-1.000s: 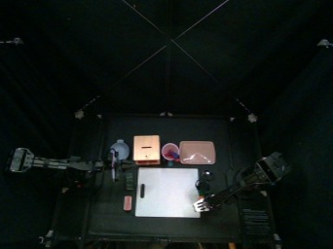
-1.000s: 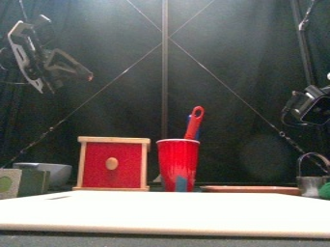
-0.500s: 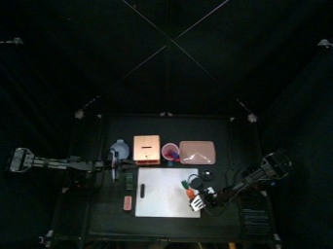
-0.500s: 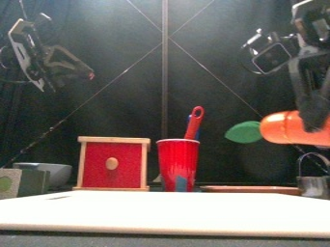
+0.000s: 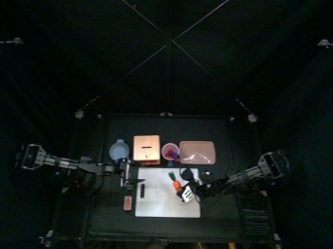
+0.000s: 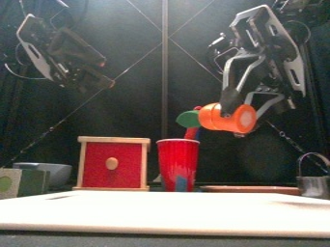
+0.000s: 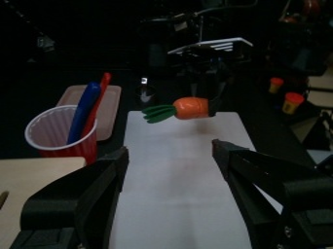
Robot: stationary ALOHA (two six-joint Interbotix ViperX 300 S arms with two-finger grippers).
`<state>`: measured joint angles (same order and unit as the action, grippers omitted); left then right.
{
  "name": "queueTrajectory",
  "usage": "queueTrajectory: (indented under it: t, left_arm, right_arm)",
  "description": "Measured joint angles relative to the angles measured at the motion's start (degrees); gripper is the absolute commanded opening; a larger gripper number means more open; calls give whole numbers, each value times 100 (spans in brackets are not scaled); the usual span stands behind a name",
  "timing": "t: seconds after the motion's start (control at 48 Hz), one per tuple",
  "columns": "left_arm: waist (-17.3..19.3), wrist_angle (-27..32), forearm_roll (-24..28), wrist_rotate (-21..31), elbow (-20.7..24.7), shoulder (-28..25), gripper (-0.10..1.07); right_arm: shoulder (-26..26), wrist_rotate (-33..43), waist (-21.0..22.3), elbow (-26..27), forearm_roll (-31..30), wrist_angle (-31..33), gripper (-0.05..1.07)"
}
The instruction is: Pick up carrot and break apart carrot
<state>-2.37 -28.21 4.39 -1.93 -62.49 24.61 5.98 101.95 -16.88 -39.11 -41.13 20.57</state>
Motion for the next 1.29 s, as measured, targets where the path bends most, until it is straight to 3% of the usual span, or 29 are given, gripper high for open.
queueTrajectory:
  t: [0.271, 0.438, 0.75, 1.0, 1.292]
  left_arm:
    - [123, 0, 861, -123, 554, -940, 100]
    - [229, 18, 1195, -457, 940, -1485, 100]
    - [299, 475, 1318, -1301, 1512, -2153, 100]
    - [299, 536, 1318, -1406, 1714, -2417, 97]
    - [290, 527, 1318, -1415, 1819, -2602, 77]
  right_arm:
    - [-158, 0, 35, 70, -202, -255, 53]
    - [-246, 0, 35, 105, -255, -387, 53]
    - [-396, 0, 18, 220, -343, -483, 53]
    - [-413, 0, 18, 220, -352, -483, 53]
    - [-413, 0, 18, 220, -352, -483, 53]
